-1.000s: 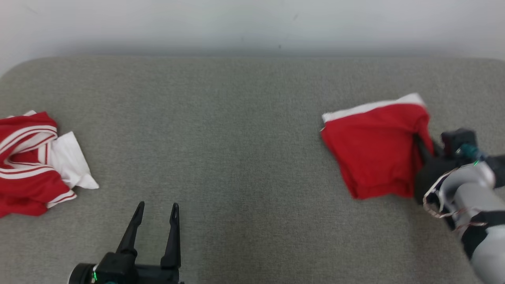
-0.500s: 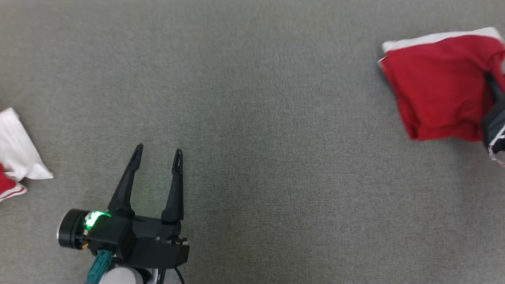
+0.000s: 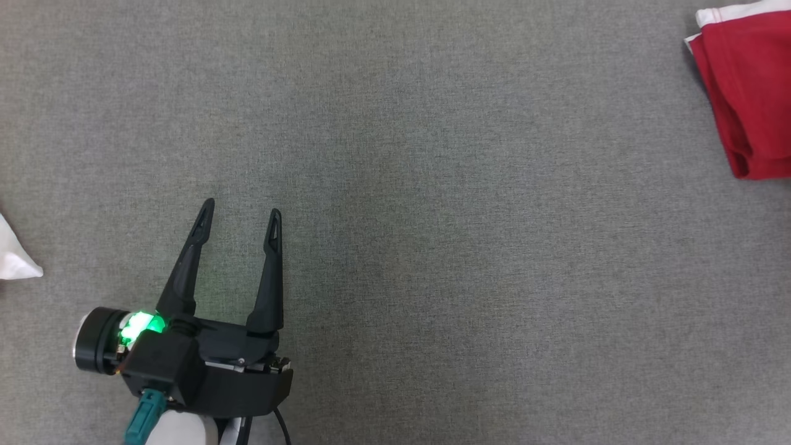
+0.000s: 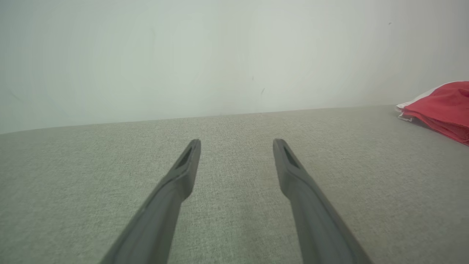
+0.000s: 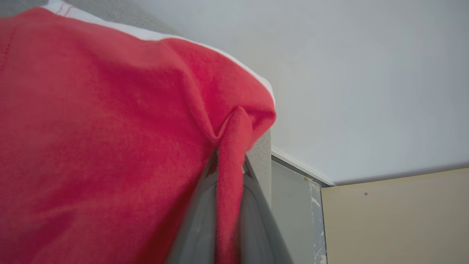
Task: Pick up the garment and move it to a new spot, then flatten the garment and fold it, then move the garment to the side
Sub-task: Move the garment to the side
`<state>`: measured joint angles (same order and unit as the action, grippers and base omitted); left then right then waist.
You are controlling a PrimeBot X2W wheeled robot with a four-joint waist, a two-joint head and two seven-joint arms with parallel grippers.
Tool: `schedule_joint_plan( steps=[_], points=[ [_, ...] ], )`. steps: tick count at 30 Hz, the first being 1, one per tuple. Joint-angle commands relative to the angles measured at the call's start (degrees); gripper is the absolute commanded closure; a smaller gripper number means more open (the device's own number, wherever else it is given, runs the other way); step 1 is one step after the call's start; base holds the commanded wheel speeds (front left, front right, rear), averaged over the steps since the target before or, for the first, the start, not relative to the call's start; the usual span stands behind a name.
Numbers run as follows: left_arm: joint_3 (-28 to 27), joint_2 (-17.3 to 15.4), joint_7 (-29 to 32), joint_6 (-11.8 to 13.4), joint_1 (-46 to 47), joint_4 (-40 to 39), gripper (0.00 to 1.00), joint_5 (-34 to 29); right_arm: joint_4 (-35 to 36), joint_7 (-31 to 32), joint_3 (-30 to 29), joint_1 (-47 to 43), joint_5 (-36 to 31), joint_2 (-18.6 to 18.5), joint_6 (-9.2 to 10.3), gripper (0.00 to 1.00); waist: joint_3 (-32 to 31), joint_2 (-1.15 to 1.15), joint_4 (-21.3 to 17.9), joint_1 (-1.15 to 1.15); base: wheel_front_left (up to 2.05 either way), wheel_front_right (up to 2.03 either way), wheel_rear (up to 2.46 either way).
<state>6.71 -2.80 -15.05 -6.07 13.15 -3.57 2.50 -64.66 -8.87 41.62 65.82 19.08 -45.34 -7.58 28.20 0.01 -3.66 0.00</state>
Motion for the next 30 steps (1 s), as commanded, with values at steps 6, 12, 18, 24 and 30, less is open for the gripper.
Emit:
schedule_joint_plan(
  steps=[6,12,18,24,30],
  points=[
    [-1.0,-0.2,-0.2,-0.4,0.6,-1.0,0.0,-0.5,-1.0,0.1,1.8,2.9,-0.4,-1.8,0.14,1.0,0.7,-0.01,0.4,0.0,0.0,0.0,0.0],
    [-1.3,-0.2,-0.2,-0.2,0.3,-1.2,0.0,-0.5,-2.1,0.1,2.4,3.8,0.2,-1.2,0.14,1.0,0.9,-0.01,0.5,0.0,0.0,0.0,0.0],
    [-2.0,-0.2,-0.2,-0.1,0.3,-0.8,0.0,-0.5,-4.3,0.4,2.4,4.8,0.5,0.0,0.14,0.0,0.7,-0.01,0.4,0.0,0.0,0.0,0.0],
    [-2.2,-0.1,-0.2,0.5,-0.7,0.5,0.0,0.7,-5.9,-2.3,-0.2,4.1,3.0,0.8,0.14,0.0,-2.1,-0.01,0.6,0.0,0.0,0.0,0.0],
    [-3.2,-0.1,-0.2,1.2,-3.5,2.0,0.0,2.4,-4.6,-5.8,-6.0,2.3,8.5,4.1,0.13,0.0,-7.1,-0.01,0.2,0.0,0.0,0.0,0.0]
  ],
)
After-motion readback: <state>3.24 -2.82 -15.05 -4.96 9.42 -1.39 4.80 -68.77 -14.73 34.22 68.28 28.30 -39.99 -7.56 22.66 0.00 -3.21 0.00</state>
